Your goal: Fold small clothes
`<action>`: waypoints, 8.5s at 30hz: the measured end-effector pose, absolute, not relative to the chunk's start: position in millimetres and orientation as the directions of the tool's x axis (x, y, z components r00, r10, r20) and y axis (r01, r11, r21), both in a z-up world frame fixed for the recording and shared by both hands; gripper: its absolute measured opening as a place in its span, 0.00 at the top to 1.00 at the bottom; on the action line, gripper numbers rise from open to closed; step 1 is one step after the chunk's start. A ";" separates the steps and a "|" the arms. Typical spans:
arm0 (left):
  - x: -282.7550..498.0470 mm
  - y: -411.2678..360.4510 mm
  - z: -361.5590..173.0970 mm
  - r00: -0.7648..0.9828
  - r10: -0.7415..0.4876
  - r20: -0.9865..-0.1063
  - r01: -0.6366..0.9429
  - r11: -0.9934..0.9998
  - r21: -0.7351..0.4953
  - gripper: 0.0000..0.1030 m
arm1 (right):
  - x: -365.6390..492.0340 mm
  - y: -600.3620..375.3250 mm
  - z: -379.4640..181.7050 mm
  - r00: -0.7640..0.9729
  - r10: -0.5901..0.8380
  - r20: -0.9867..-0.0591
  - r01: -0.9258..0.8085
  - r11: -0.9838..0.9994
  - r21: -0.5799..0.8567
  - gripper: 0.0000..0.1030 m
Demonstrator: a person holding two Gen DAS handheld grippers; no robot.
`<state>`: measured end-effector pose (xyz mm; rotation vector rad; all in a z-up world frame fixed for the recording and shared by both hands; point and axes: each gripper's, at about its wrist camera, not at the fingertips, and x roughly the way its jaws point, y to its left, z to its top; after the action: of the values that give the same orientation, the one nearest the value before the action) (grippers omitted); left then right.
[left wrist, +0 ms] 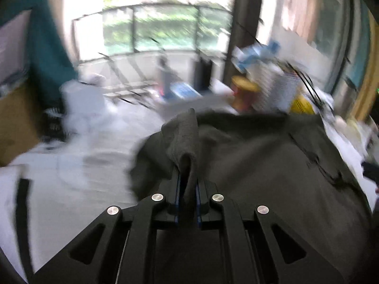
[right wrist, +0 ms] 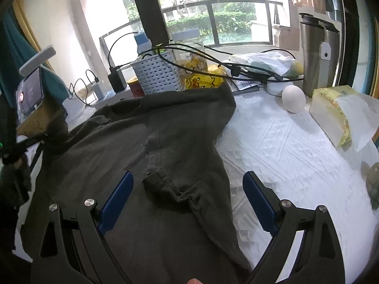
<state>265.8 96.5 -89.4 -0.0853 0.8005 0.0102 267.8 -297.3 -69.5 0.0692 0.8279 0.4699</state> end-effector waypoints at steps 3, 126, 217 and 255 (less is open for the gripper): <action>281.0 78.6 -108.4 0.636 -0.071 -0.769 0.023 0.997 -0.073 0.90 | 263.4 -297.4 -72.6 0.571 0.428 -0.700 -0.379 0.894 0.238 0.10; 248.7 128.5 -80.7 0.641 0.000 -0.767 -0.053 0.998 -0.044 0.42 | 320.3 -294.3 -65.7 0.573 0.319 -0.755 -0.401 0.912 0.082 0.10; 127.0 53.8 -60.6 0.768 -0.091 -0.634 0.048 0.995 -0.085 0.35 | 211.3 -288.8 -24.4 0.723 0.113 -0.682 -0.308 0.936 -0.172 0.01; -53.1 71.2 -78.5 0.808 0.081 -0.583 -0.050 0.996 0.068 0.35 | 84.7 -362.6 -93.5 0.598 0.177 -0.782 -0.267 0.964 0.015 0.52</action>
<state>-53.1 71.2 -78.5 0.0505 0.6258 0.0703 84.7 -362.6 -93.5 -0.1076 0.8942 0.2582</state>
